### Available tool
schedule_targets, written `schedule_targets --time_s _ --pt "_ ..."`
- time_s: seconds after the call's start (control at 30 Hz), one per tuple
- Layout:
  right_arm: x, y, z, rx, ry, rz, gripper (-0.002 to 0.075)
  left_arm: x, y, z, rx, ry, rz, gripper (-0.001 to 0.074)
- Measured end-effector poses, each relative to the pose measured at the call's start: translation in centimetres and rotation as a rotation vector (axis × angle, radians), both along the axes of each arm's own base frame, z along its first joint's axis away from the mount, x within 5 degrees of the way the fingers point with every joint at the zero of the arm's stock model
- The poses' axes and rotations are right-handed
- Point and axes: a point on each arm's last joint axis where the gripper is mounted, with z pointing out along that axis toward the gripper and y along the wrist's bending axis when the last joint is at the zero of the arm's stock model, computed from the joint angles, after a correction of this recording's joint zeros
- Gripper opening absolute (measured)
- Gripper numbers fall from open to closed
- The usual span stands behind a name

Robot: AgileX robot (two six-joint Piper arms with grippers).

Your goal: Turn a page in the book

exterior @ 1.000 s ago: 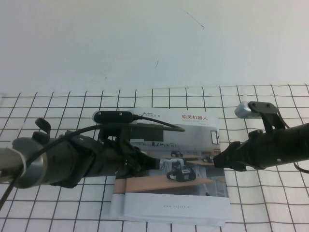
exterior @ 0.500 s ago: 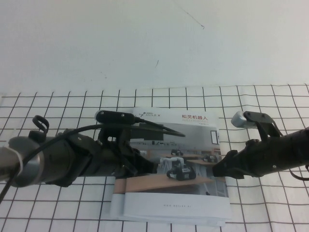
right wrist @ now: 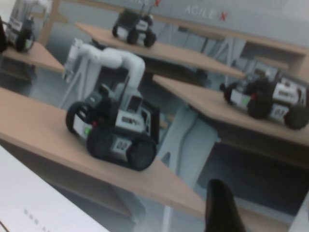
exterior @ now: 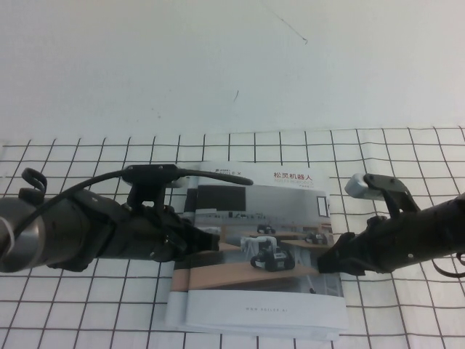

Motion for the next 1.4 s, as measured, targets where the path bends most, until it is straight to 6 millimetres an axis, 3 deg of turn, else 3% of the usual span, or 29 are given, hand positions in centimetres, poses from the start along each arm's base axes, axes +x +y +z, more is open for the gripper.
schedule_targets --time_s 0.23,0.47,0.73,0.97,1.4 --pt "0.2 0.3 -0.5 0.028 0.028 -0.002 0.0373 0.0 0.1 -0.1 0.015 -0.004 -0.008 -0.0002" --pt "0.7 0.5 -0.2 0.048 0.024 0.023 0.0375 0.3 0.1 -2.0 0.037 0.042 0.004 -0.0002" --pt "1.9 0.7 1.3 0.077 -0.012 0.032 0.0377 0.5 0.0 -2.1 0.021 0.053 0.020 -0.0002" --pt "1.8 0.9 4.0 0.095 -0.064 0.072 0.0377 0.5 0.0 -2.1 0.014 0.055 0.028 -0.0002" --pt "1.1 0.9 4.1 0.085 -0.010 0.108 0.0377 0.5 0.0 -2.1 0.011 0.059 0.033 -0.0002"
